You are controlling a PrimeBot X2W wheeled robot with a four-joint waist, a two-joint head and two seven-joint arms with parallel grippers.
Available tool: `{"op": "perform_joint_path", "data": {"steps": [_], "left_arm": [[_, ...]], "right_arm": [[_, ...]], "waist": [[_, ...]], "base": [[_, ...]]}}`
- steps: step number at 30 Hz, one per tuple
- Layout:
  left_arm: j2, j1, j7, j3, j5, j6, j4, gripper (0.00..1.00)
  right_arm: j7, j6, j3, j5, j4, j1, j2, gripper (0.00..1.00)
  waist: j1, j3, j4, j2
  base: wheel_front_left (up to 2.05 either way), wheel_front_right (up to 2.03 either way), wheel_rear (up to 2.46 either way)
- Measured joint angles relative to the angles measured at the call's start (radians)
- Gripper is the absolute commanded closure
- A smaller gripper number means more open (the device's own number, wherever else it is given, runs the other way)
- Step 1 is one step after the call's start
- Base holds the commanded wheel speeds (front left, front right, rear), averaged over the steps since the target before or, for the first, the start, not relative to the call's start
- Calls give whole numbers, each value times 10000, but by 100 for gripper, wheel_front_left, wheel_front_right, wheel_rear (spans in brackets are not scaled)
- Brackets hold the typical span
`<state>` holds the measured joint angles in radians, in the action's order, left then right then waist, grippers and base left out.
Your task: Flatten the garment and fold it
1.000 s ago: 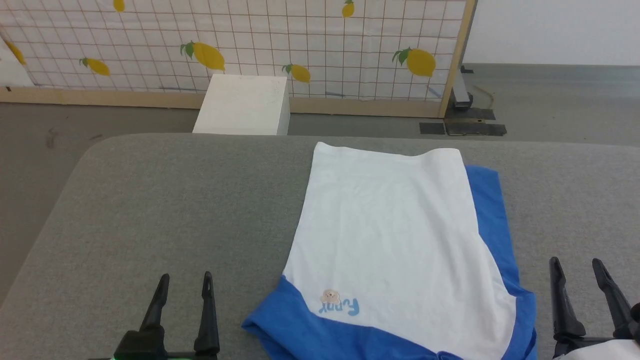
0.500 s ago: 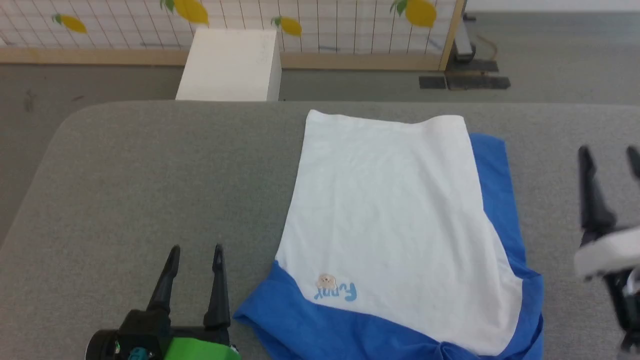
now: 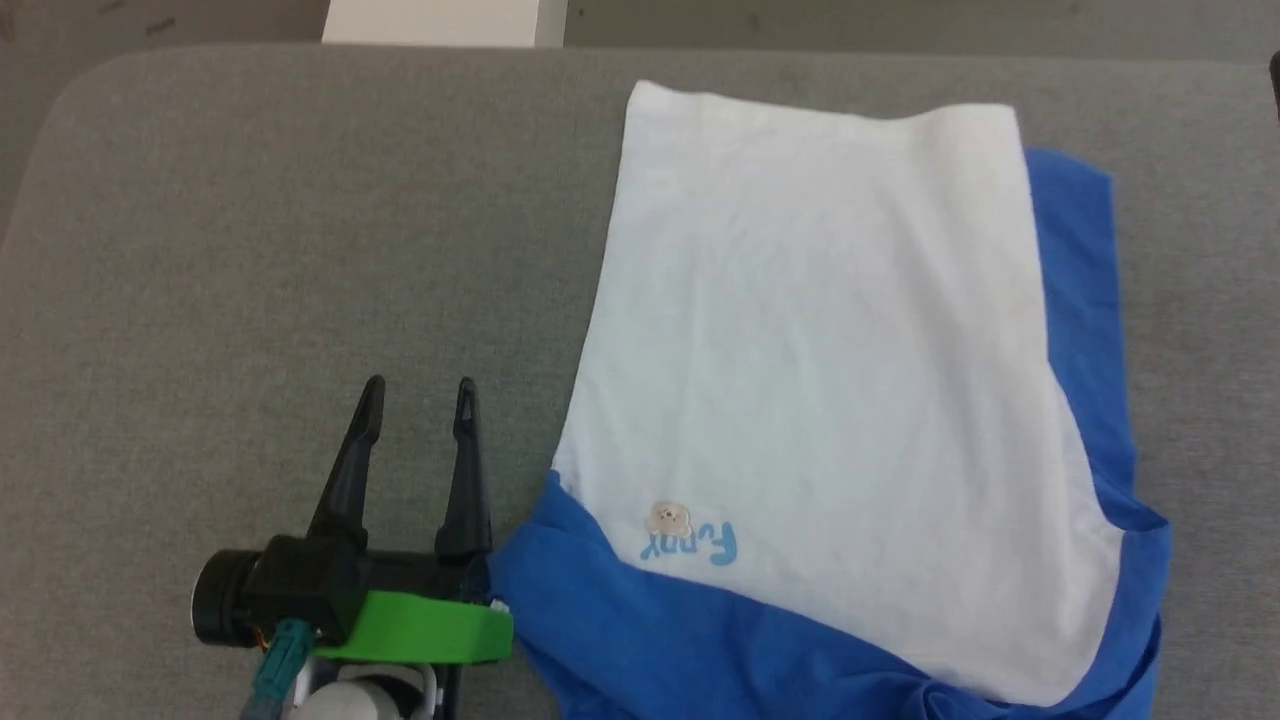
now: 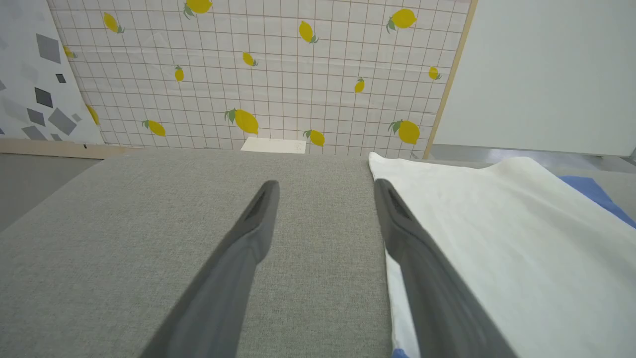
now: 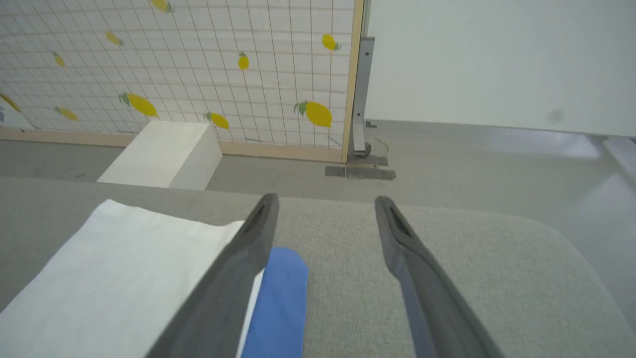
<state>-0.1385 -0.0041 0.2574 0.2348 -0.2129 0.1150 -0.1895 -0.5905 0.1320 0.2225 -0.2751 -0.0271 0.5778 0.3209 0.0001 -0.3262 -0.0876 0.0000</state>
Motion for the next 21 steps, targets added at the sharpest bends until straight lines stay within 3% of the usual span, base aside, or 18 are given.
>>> {"op": "perform_joint_path", "data": {"steps": [5,8,21], "left_arm": [[207,-281,0,2,98,-198,79,0],[336,-436,0,-13,111,-295,130,0],[667,-762,0,-79,178,-702,316,0]], "right_arm": [[-1964,0,293,-261,1139,568,142,0],[-2591,0,408,-280,1417,768,221,0],[-3335,0,-29,-435,1854,986,617,0]], "waist": [[0,-689,-197,0],[1,-1053,-351,0],[0,-2137,-1120,0]], "base": [[0,0,0],[0,0,0],[0,0,0]]}}
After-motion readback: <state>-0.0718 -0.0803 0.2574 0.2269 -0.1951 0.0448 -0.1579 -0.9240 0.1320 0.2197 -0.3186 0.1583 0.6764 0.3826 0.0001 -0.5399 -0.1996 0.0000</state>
